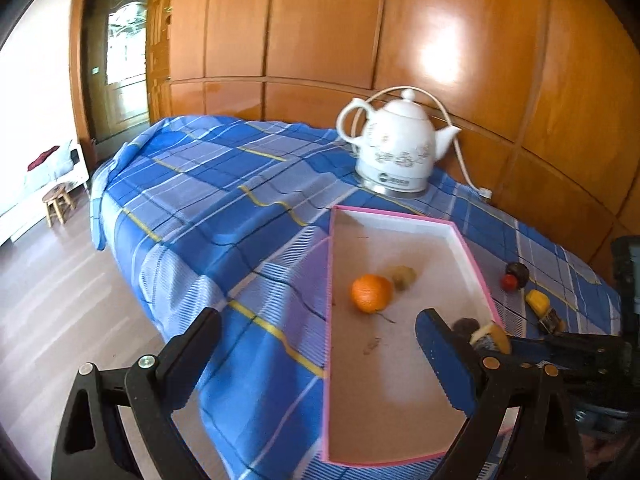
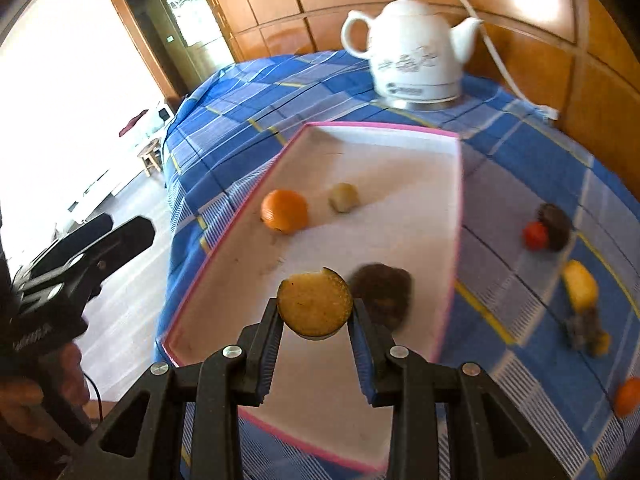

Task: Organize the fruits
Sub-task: 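Carry the yellow slice over the tray with the right tool and release it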

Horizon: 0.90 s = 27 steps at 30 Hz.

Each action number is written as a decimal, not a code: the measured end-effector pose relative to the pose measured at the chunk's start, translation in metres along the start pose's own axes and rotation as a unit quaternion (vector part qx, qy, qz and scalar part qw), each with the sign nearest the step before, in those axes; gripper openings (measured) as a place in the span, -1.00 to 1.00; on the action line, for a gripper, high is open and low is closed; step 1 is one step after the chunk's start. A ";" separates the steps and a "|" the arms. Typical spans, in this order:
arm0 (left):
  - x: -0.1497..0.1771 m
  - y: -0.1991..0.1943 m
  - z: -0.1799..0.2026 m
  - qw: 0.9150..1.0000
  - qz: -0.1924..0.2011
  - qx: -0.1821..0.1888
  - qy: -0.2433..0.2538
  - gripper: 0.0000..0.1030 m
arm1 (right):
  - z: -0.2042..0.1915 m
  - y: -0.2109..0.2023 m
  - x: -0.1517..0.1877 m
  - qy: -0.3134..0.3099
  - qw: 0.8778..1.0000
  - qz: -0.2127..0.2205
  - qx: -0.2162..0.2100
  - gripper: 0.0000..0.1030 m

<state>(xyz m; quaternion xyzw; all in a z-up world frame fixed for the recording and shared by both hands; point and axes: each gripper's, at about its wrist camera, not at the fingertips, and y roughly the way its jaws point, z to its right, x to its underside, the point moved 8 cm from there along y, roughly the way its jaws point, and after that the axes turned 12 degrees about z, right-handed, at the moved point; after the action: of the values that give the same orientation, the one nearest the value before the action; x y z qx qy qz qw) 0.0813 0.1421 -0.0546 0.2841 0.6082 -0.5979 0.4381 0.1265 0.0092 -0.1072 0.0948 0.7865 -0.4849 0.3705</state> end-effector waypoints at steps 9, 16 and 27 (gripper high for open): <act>0.010 0.006 -0.018 1.000 -0.012 -0.014 -0.004 0.90 | -0.008 0.038 -0.004 0.003 1.000 -0.018 0.004 -0.23; 0.014 0.006 -0.005 1.000 -0.018 -0.001 0.005 0.90 | -0.002 0.010 -0.011 0.020 1.000 0.014 -0.004 -0.11; 0.011 -0.003 0.036 0.998 -0.014 0.039 0.051 0.90 | 0.059 -0.059 0.002 0.053 0.996 0.054 0.048 -0.11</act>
<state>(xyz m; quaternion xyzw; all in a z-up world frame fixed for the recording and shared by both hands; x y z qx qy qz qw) 0.0802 0.1044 -0.0595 0.3226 0.6099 -0.6119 0.3868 0.1241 -0.0707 -0.0832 0.1805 0.7746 -0.4954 0.3493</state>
